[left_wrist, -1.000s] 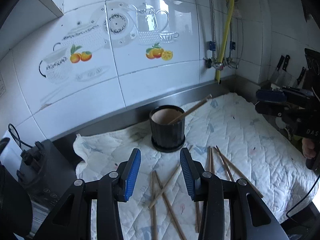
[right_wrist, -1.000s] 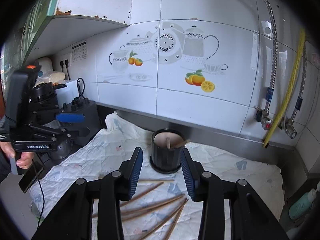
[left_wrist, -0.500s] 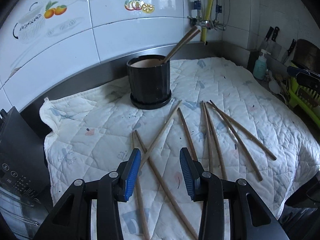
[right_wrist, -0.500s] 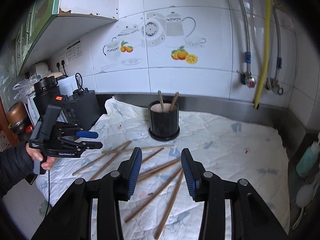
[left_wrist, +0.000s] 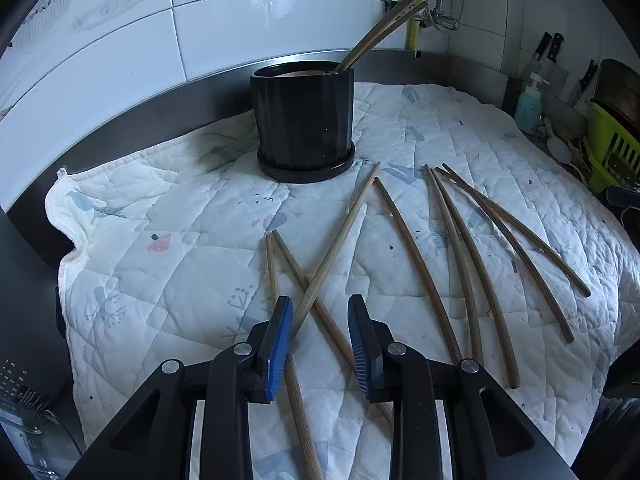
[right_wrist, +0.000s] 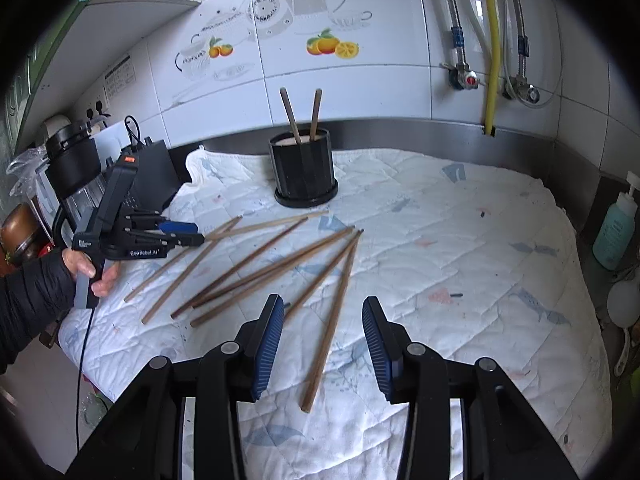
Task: Organize utensils
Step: 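Move both tools back down to the remaining chopsticks on the mat, then close the left gripper on a chopstick while the right gripper grasps another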
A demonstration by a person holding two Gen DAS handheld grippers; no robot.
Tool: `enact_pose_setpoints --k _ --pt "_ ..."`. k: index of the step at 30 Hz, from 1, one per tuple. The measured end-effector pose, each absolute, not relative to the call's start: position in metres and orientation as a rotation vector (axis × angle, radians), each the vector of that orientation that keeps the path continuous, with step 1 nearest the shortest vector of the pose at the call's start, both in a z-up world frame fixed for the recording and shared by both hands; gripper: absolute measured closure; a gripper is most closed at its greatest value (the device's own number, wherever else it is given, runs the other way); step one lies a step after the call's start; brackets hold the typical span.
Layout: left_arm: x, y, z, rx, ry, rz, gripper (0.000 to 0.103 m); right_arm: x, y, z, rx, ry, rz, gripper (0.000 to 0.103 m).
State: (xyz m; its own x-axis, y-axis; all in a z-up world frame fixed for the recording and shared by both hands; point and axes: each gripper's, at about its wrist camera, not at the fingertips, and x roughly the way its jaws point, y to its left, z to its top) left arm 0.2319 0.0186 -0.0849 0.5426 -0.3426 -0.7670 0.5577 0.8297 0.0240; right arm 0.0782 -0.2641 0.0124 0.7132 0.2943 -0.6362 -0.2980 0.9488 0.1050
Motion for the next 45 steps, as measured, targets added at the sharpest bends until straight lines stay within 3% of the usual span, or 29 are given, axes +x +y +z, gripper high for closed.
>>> enact_pose_setpoints --k 6,30,45 --pt "0.243 0.021 -0.094 0.272 0.856 -0.544 0.073 0.077 -0.265 0.004 0.024 0.723 0.32 0.058" --pt "0.238 0.005 -0.105 0.308 0.838 -0.567 0.094 0.08 -0.27 -0.011 0.101 0.764 0.296 0.058" --pt "0.214 -0.015 -0.098 0.248 0.907 -0.585 0.096 0.075 -0.276 -0.017 0.136 0.764 0.295 0.058"
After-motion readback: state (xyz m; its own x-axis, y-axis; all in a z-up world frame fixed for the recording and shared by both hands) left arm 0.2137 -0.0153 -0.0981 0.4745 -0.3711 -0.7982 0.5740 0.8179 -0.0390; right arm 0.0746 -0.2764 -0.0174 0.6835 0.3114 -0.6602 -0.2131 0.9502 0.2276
